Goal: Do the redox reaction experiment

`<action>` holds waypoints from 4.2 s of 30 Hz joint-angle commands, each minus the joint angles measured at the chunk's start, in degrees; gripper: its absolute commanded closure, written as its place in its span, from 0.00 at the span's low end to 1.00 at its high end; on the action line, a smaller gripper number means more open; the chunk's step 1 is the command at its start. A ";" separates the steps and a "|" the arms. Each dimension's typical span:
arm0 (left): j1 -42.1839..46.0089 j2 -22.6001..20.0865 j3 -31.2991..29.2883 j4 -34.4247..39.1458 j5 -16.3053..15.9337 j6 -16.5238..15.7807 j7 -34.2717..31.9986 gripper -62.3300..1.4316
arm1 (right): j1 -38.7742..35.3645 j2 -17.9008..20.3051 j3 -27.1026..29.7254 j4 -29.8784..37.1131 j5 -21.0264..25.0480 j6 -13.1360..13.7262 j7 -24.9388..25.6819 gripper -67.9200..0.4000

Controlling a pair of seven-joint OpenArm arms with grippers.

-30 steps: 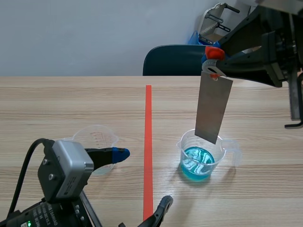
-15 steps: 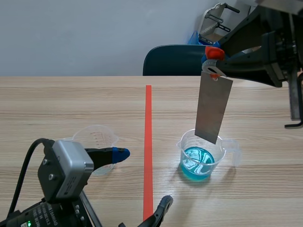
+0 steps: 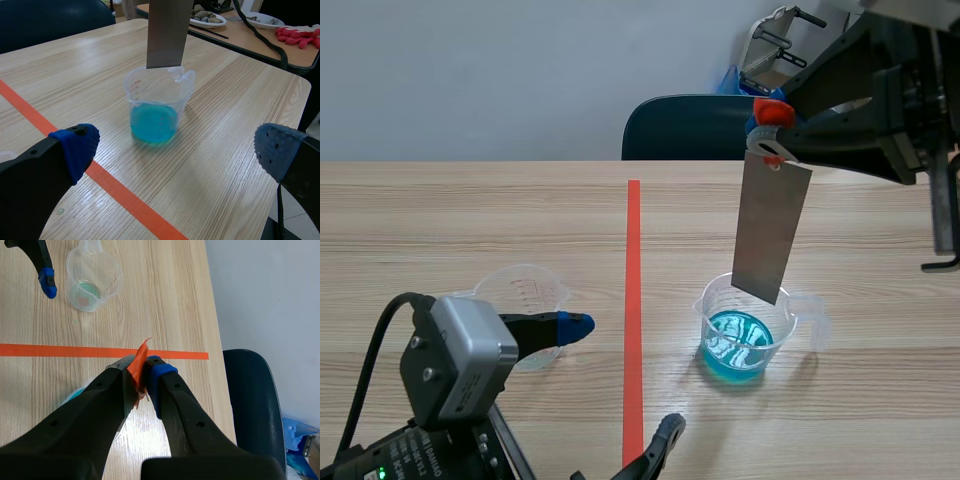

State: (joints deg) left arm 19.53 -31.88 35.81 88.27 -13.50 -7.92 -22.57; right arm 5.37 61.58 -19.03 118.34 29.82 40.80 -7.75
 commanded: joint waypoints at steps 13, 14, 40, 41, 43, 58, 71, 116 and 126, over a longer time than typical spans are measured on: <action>0.46 0.42 -0.04 0.42 -0.35 -0.22 -0.57 0.00 | 0.98 0.31 -0.04 0.70 0.20 -0.44 0.44 0.98; 0.46 0.42 -0.04 0.42 -0.35 -0.22 -0.57 0.00 | 0.98 0.31 -0.04 0.70 0.20 -0.44 0.44 0.98; 0.44 0.42 -0.04 0.42 -0.35 -0.22 -0.55 0.00 | -1.90 -5.03 -1.03 -3.02 -7.85 0.02 3.34 0.98; 0.44 0.42 -0.04 0.42 -0.35 -0.22 -0.55 0.00 | -1.90 -5.60 -1.11 -3.78 -8.46 0.26 3.39 0.98; 0.44 0.42 -0.04 0.42 -0.35 -0.22 -0.55 0.00 | -1.88 -6.43 -1.29 -5.18 -9.68 0.87 4.28 0.98; 0.44 0.42 -0.04 0.42 -0.35 -0.22 -0.55 0.00 | -1.88 -16.26 -2.45 -19.98 -21.75 1.92 16.22 0.98; 0.44 0.42 -0.04 0.42 -0.35 -0.22 -0.55 0.00 | -1.88 -20.13 -3.19 -31.10 -33.79 1.92 30.45 0.98; 0.44 0.42 -0.04 0.42 -0.35 -0.22 -0.55 0.00 | -1.86 -20.48 -3.19 -32.17 -35.65 1.92 31.69 0.98; 0.44 0.42 -0.04 0.42 -0.35 -0.22 -0.55 0.00 | -1.86 -20.48 -3.19 -32.17 -35.69 1.92 31.67 0.98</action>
State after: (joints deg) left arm 19.53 -31.88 35.81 88.27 -13.50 -7.92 -22.50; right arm 3.14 40.60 -21.93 86.13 -5.39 41.60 24.38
